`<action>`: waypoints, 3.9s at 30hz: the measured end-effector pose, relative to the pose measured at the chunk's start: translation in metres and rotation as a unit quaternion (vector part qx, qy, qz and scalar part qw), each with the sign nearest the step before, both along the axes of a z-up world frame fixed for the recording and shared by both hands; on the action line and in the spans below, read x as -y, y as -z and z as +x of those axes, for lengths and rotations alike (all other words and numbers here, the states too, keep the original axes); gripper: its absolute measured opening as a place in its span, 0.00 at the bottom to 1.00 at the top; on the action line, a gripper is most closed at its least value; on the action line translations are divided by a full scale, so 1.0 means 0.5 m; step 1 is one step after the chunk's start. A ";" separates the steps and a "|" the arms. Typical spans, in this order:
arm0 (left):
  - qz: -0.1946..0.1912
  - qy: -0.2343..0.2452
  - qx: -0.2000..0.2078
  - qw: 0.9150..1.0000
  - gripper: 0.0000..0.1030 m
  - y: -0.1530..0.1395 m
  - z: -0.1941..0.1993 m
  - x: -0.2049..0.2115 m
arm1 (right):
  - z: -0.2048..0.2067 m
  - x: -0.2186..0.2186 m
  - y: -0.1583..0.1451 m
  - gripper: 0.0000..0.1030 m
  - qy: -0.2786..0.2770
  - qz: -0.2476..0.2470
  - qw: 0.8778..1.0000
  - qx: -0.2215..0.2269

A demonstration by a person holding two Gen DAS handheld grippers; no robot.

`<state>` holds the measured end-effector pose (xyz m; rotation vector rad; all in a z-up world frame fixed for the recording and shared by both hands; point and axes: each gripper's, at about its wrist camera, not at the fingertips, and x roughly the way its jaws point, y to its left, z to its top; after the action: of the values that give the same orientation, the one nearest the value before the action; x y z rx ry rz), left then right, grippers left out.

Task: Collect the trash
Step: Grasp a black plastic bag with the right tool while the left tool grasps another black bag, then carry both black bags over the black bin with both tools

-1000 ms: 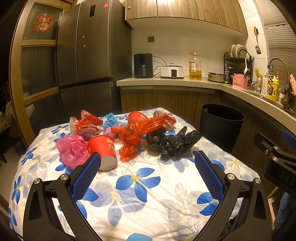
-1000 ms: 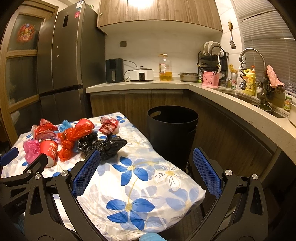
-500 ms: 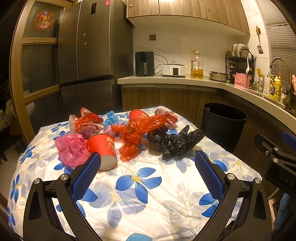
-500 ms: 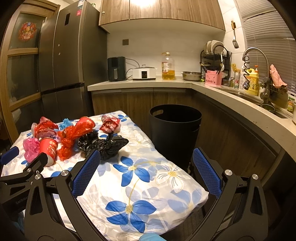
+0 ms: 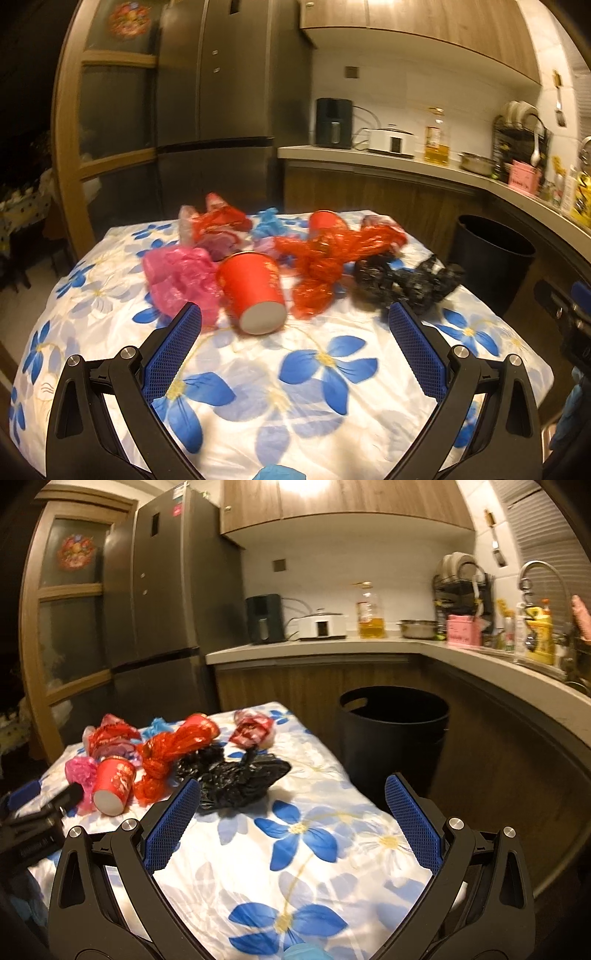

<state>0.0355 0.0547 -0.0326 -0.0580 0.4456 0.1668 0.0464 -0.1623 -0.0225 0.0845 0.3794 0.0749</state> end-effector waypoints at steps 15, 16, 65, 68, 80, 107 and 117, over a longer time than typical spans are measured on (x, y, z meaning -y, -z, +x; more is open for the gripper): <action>0.010 -0.016 -0.009 1.000 0.90 0.016 0.135 0.004 | 0.191 -0.027 0.066 0.96 -0.067 0.030 0.997 -0.032; 0.010 -0.017 -0.010 1.000 0.90 0.017 0.143 0.004 | 0.203 -0.031 0.072 0.94 -0.069 0.030 0.996 -0.038; -0.010 0.069 -0.079 0.994 0.01 0.098 0.253 0.162 | 0.205 0.080 0.072 0.06 -0.072 0.034 0.997 -0.007; -0.010 0.076 -0.052 0.996 0.01 0.060 0.228 0.179 | 0.193 0.096 0.062 0.06 -0.065 0.037 0.997 0.000; -0.003 0.128 0.024 0.991 0.01 -0.073 0.212 0.280 | 0.154 0.179 -0.011 0.06 -0.010 0.029 0.998 0.058; -0.041 0.250 0.067 0.965 0.01 -0.095 0.385 0.494 | 0.262 0.329 -0.054 0.06 0.114 -0.017 0.984 0.138; -0.046 0.256 0.051 0.964 0.01 -0.070 0.434 0.517 | 0.309 0.337 -0.032 0.06 0.115 -0.025 0.985 0.126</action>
<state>0.2524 -0.2038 0.0023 -0.0400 0.3522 -0.3652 0.2007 -0.3307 -0.0066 0.0687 0.1159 -0.1521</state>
